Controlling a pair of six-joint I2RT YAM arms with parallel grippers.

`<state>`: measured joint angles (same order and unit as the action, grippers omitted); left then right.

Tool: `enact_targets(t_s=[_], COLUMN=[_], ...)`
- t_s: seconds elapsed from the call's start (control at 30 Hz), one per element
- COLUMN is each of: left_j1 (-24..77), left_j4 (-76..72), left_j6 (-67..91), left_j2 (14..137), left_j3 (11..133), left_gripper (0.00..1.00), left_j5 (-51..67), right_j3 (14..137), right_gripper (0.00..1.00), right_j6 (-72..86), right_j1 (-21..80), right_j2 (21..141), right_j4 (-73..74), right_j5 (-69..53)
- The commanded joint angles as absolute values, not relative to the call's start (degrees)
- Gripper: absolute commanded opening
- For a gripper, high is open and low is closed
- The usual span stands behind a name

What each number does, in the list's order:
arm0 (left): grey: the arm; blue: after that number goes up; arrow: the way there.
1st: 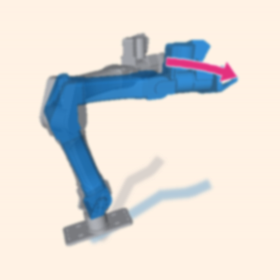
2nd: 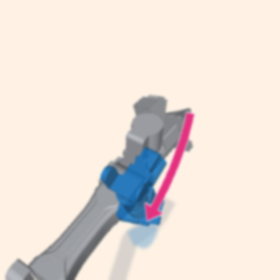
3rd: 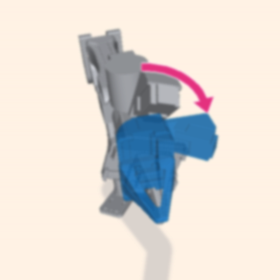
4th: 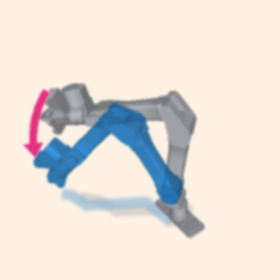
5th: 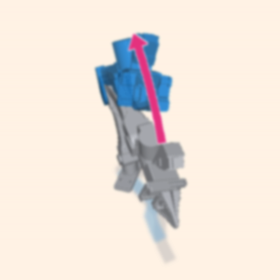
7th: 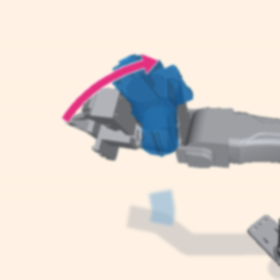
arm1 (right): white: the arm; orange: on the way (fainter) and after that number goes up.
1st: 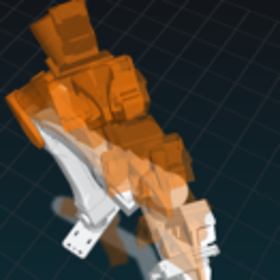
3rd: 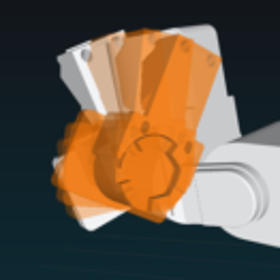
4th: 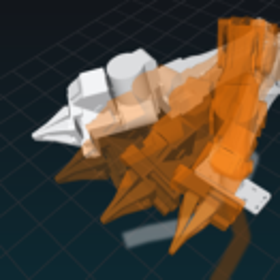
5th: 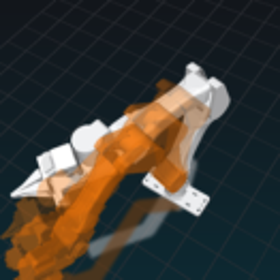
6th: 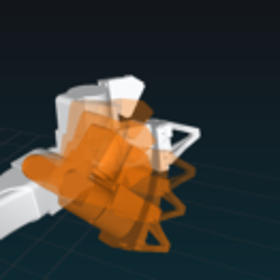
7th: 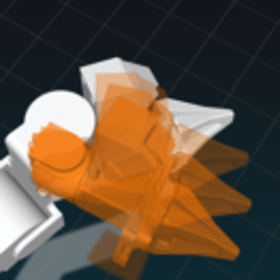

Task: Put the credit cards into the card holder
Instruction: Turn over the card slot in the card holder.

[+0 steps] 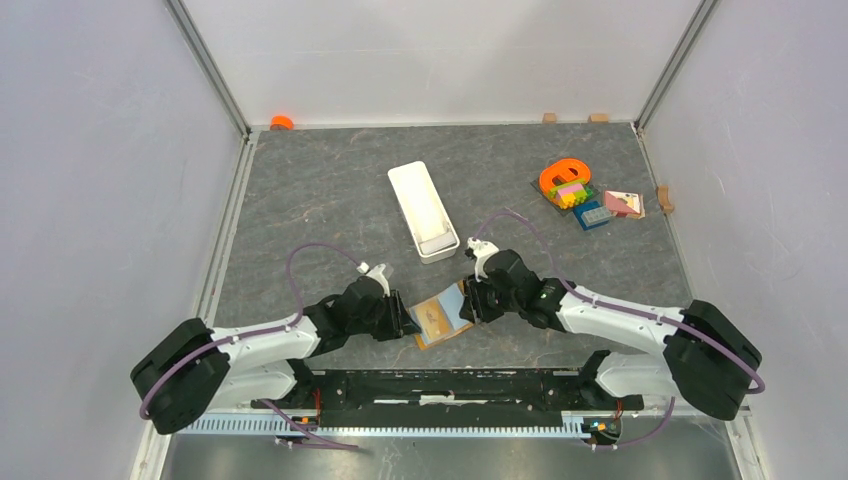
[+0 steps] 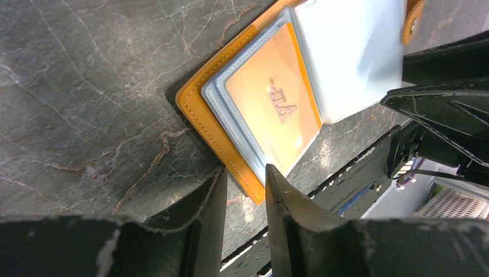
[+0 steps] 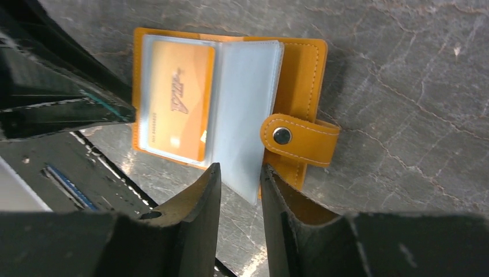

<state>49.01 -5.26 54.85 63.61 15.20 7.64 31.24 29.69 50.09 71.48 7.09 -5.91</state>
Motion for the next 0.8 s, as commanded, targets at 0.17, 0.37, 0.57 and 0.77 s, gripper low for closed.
enact_targets(t_s=[0.17, 0.37, 0.57, 0.77], left_j1=[49.3, 49.3, 49.3, 49.2], left_j4=[-6.8, -6.8, -3.7, 1.7], left_j6=[54.8, 54.4, 54.2, 53.2], left_j2=[65.4, 65.6, 62.8, 57.9], left_j3=[17.6, 18.1, 18.1, 18.8], left_gripper=[0.37, 0.37, 0.37, 0.38], left_j5=[7.1, 7.0, 4.8, 2.5], right_j3=[32.1, 33.3, 33.8, 33.1], right_gripper=[0.33, 0.37, 0.54, 0.65], right_j6=[30.6, 30.5, 30.3, 29.8], right_j1=[51.4, 53.3, 54.2, 54.4], right_j2=[70.5, 72.7, 71.7, 69.7], right_j4=[0.4, -0.9, -2.1, -6.1], right_j5=[-11.3, -12.1, -13.7, -19.1])
